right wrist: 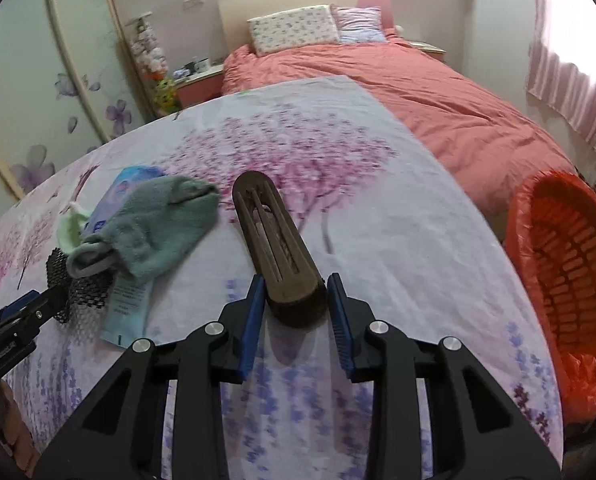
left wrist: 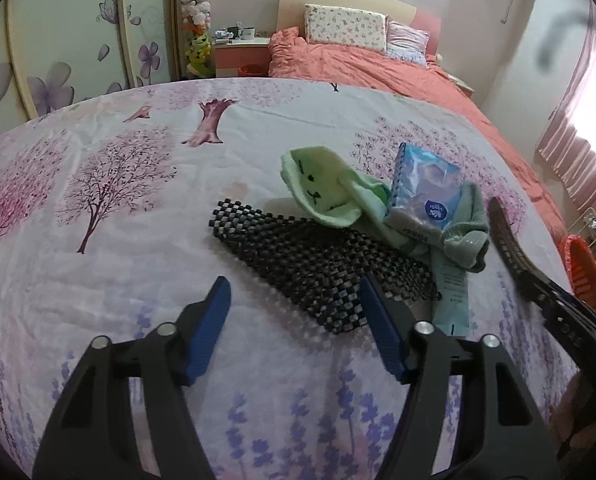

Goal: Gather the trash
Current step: 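Grasp the black mesh pad with the left gripper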

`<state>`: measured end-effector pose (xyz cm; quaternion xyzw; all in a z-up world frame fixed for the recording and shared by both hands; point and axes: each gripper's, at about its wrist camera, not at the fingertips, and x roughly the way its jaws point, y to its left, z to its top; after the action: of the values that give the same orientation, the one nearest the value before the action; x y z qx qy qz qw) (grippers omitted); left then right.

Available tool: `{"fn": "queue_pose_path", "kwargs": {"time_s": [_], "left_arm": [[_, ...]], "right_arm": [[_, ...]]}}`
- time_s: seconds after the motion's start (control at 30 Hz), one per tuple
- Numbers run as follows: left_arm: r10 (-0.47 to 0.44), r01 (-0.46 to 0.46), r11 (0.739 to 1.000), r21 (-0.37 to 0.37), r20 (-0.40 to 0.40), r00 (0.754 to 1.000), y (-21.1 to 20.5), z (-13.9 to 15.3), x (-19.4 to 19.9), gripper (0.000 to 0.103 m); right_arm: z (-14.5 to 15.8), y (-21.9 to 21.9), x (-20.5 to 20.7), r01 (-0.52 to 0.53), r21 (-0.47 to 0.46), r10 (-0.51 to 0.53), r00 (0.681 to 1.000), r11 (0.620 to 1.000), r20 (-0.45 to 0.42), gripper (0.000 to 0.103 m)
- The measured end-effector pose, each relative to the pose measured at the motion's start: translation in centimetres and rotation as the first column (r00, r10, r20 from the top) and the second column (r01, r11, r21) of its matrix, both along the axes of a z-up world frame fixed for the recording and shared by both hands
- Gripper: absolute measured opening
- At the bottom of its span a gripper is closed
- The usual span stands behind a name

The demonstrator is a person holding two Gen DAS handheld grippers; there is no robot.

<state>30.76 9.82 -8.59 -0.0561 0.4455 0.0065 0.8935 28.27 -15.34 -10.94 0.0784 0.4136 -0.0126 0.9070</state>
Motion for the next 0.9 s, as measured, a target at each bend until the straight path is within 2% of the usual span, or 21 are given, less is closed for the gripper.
{"fn": "queue_pose_path", "kwargs": {"time_s": [0.07, 0.23, 0.3, 0.33, 0.37, 0.47, 0.7, 0.9], "left_arm": [[0.007, -0.007, 1.0, 0.011, -0.01, 1.0, -0.3, -0.4, 0.4, 0.052], [0.013, -0.014, 0.997, 0.077, 0.012, 1.0, -1.3, -0.7, 0.6, 0.05], [0.019, -0.021, 0.997, 0.078, 0.019, 1.0, -1.4, -0.7, 0.8, 0.049], [0.021, -0.022, 0.998, 0.067, 0.024, 1.0, -1.3, -0.7, 0.8, 0.042], [0.025, -0.027, 0.998, 0.061, 0.029, 0.999, -1.1, -0.6, 0.9, 0.031], [0.005, -0.006, 1.0, 0.021, 0.031, 1.0, -0.5, -0.5, 0.9, 0.015], [-0.007, 0.008, 1.0, -0.014, 0.079, 0.997, 2.2, 0.6, -1.4, 0.012], [0.005, -0.004, 1.0, -0.005, 0.129, 0.992, 3.9, 3.0, -3.4, 0.012]], "right_arm": [[0.0, -0.2, -0.1, -0.004, 0.008, 0.004, 1.0, 1.0, 0.0, 0.033], [-0.1, 0.0, 0.0, -0.007, -0.01, 0.007, 1.0, 1.0, -0.005, 0.034], [-0.1, 0.1, 0.0, -0.008, -0.014, 0.008, 1.0, 1.0, -0.006, 0.035], [-0.1, 0.0, 0.0, -0.009, -0.016, 0.009, 1.0, 1.0, -0.006, 0.035], [-0.1, 0.1, 0.1, -0.009, -0.018, 0.009, 1.0, 1.0, -0.007, 0.035], [-0.1, -0.1, 0.0, -0.011, -0.007, 0.011, 1.0, 1.0, -0.004, 0.033], [0.3, -0.9, -1.4, -0.008, 0.017, 0.008, 1.0, 1.0, 0.023, 0.033], [1.4, -1.2, -2.5, 0.0, 0.024, -0.002, 0.999, 1.0, 0.053, 0.032]]}}
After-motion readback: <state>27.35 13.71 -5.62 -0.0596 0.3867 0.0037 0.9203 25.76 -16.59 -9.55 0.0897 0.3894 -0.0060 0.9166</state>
